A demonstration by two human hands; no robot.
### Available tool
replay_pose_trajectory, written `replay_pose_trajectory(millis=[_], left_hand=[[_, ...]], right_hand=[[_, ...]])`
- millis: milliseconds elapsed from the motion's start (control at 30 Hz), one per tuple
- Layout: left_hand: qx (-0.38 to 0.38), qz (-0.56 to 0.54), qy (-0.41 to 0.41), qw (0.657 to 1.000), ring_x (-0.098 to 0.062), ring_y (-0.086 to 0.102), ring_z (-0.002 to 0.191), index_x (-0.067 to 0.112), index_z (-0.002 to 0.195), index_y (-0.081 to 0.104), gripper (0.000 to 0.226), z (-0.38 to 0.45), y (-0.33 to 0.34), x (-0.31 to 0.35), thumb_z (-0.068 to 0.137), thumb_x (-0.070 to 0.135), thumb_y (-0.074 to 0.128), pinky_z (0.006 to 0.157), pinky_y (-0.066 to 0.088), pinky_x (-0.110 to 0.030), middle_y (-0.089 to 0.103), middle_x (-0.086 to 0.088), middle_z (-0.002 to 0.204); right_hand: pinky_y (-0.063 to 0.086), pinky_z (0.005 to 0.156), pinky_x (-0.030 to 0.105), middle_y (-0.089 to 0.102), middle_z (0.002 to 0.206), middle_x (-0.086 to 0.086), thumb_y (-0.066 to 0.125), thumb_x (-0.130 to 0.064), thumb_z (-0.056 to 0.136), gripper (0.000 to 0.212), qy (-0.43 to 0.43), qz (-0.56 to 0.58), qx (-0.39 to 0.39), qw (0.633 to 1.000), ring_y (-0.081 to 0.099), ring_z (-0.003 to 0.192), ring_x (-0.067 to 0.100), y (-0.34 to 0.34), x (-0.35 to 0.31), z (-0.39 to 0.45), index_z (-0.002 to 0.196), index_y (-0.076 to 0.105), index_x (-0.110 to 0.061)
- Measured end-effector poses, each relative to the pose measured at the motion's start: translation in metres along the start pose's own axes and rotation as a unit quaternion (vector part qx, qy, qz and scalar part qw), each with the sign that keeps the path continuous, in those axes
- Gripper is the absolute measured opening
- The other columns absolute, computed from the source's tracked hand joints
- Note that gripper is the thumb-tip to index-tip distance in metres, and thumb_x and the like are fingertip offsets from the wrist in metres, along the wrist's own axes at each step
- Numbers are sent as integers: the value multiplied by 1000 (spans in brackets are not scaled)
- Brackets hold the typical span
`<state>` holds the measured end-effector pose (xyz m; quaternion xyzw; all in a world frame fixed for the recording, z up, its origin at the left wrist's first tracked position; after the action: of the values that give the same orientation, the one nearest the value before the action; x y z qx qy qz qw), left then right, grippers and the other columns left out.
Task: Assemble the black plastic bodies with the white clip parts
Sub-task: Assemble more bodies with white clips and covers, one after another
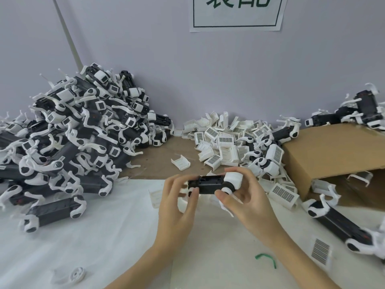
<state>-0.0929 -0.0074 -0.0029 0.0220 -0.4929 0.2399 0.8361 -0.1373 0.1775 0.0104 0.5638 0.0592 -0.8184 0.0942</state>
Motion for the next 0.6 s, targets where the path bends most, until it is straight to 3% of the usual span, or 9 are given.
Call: replay_pose_trajectory(millis=[67, 167, 267, 333, 433, 600], left_hand=[[-47, -16, -16, 999, -16, 58, 127, 33, 129, 69, 24, -2, 7, 0, 106, 37, 62, 101, 51, -34, 56, 7, 134], [-104, -76, -54, 990, -8, 57, 130, 37, 133, 67, 43, -5, 12, -2, 100, 60, 52, 107, 47, -27, 59, 9, 135], [-108, -154, -126, 974, -15, 65, 125, 29, 126, 71, 41, -2, 11, -12, 105, 55, 48, 112, 48, -41, 70, 2, 129], [-118, -185, -152, 964, -30, 67, 121, 22, 123, 72, 40, 0, 11, -18, 109, 48, 46, 113, 46, -58, 74, -6, 124], [-140, -189, -170, 957, -46, 60, 123, 18, 125, 72, 50, 0, 13, -24, 109, 54, 41, 113, 41, -69, 73, -13, 123], [-153, -185, -179, 954, -30, 66, 125, 24, 131, 70, 65, -2, 19, -24, 107, 67, 28, 112, 45, -62, 74, -6, 129]], right_hand=[[58, 91, 30, 72, 112, -2, 85, -41, 75, 53, -20, -18, 18, 999, 70, 107, 19, 3, -4, -5, 120, 63, -24], [57, 100, 39, 72, 123, -1, 62, -45, 99, 40, -41, -42, -34, 998, 69, 117, 21, 19, -8, -13, 131, 64, -21], [51, 102, 23, 71, 132, -4, 41, -31, 109, 40, -33, -17, -94, 995, 65, 125, 15, 27, -11, -16, 141, 61, -19], [45, 104, 19, 68, 136, -10, 51, -29, 107, 37, -30, -60, -129, 989, 63, 128, 11, 31, -11, -17, 143, 59, -28], [49, 107, 33, 66, 135, -11, 67, -22, 102, 39, -57, -155, -127, 978, 61, 129, 19, 35, -6, -17, 139, 59, -34], [48, 102, 24, 70, 126, -17, 67, -28, 99, 33, -88, -181, -79, 976, 63, 124, 12, 31, -5, -17, 131, 61, -36]])
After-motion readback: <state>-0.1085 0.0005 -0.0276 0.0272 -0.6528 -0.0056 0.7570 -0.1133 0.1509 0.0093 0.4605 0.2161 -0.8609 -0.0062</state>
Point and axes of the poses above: each hand's wrist, its own z-axis towards the middle knuckle, its own y-axis out of the palm, x = y × z, the point moved 7 cm from there along z, towards the middle knuckle
